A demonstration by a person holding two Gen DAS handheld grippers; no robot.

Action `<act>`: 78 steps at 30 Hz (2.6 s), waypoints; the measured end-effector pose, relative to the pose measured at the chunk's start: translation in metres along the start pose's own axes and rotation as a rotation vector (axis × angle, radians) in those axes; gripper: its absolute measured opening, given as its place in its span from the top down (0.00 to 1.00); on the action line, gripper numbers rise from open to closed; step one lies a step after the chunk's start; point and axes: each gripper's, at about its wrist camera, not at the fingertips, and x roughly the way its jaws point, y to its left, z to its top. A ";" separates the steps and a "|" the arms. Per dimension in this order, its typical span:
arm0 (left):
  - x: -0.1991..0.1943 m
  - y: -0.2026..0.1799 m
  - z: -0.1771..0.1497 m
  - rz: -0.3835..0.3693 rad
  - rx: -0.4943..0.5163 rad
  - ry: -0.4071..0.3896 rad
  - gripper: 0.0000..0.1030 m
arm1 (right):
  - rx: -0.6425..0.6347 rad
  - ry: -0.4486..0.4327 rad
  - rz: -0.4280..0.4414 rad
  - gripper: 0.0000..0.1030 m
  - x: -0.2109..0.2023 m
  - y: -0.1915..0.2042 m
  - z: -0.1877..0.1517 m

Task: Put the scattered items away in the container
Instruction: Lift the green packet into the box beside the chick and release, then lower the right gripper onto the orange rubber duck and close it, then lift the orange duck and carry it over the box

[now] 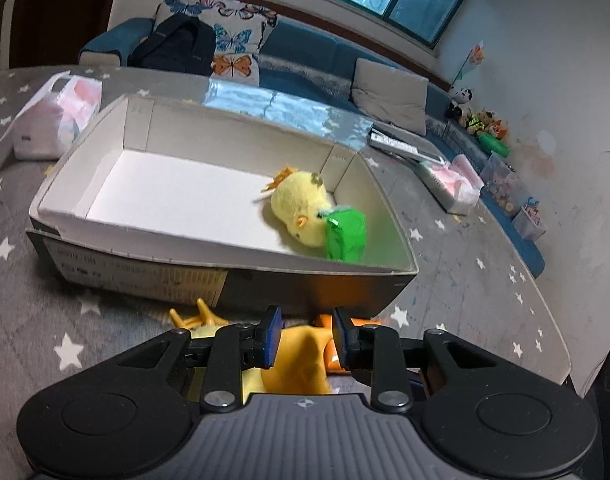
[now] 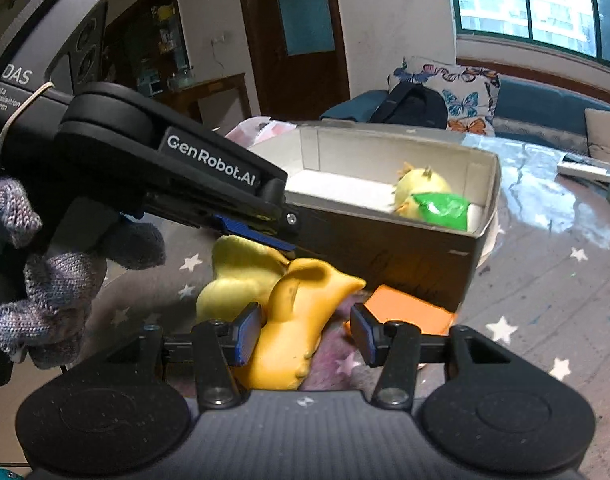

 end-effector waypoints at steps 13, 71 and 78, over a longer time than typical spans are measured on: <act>0.007 0.006 -0.007 0.008 -0.023 0.029 0.68 | 0.047 0.058 0.037 0.52 0.009 0.007 0.004; 0.012 0.001 -0.021 -0.005 -0.088 0.083 0.61 | 0.162 0.109 0.050 0.60 0.000 -0.017 0.003; -0.008 -0.013 -0.015 0.000 -0.072 0.029 0.61 | 0.127 0.079 0.036 0.63 -0.012 -0.014 0.009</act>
